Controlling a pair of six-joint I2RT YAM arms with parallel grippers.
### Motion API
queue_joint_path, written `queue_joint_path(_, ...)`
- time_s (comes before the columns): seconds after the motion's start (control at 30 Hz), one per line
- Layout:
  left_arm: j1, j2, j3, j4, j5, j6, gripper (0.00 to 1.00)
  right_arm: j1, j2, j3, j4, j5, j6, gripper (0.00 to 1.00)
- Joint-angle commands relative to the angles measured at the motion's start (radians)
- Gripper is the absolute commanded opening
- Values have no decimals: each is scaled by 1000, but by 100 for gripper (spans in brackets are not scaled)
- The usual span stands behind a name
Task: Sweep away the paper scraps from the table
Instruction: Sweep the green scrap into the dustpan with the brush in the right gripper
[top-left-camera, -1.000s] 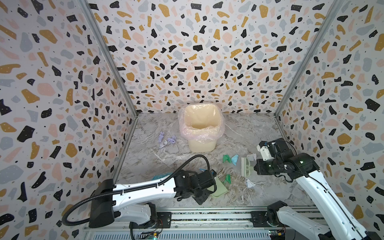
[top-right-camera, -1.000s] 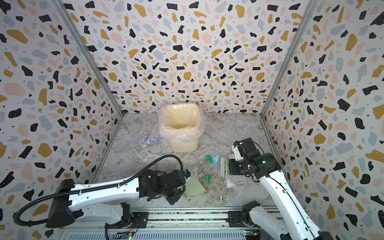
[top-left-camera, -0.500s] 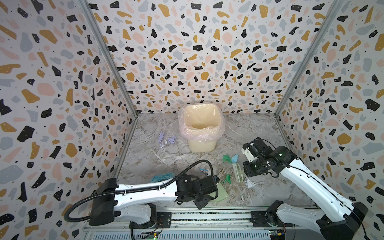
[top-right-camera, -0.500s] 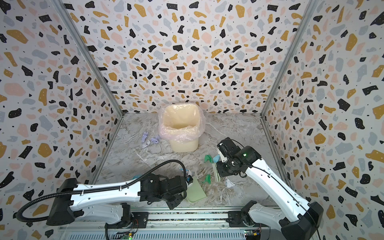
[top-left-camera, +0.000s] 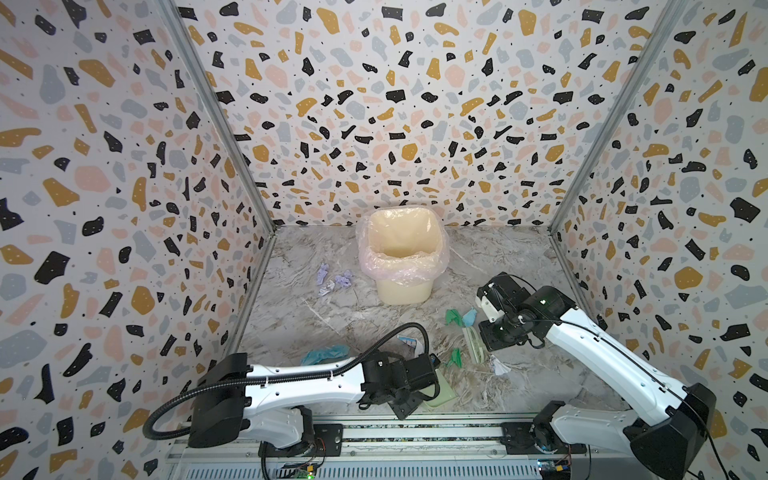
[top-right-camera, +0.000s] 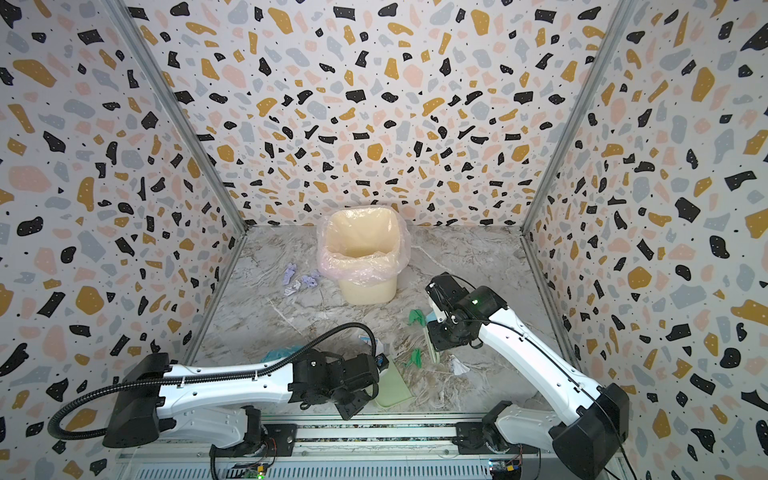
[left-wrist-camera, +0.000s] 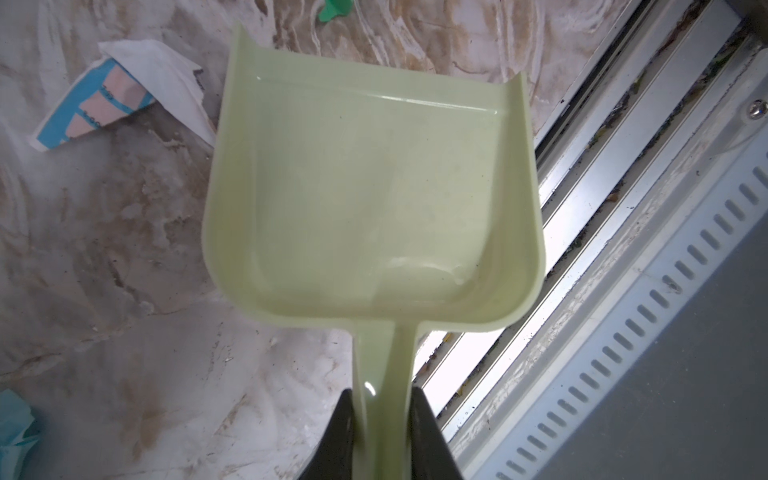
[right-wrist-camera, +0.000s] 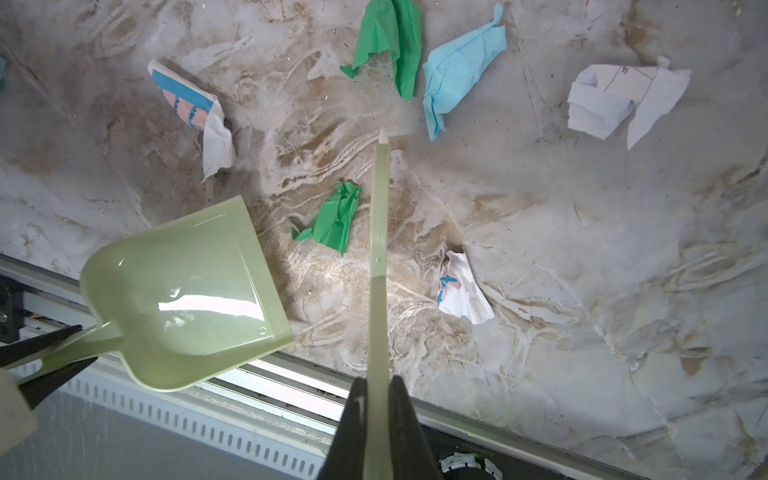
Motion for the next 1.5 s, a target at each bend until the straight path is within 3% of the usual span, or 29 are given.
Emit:
queue_joint_path(0.0,-4,17,-1,14,8,22,0,4,9,34,-4,-8,-31,0)
queue_joint_path(0.8,43,81,43,31,-16,49,0,5,107,78,-89,-7,-119,0)
queue_joint_path(1.47,73,113,44,50,12,88,0,97,186,131,-76,-109,-135,0)
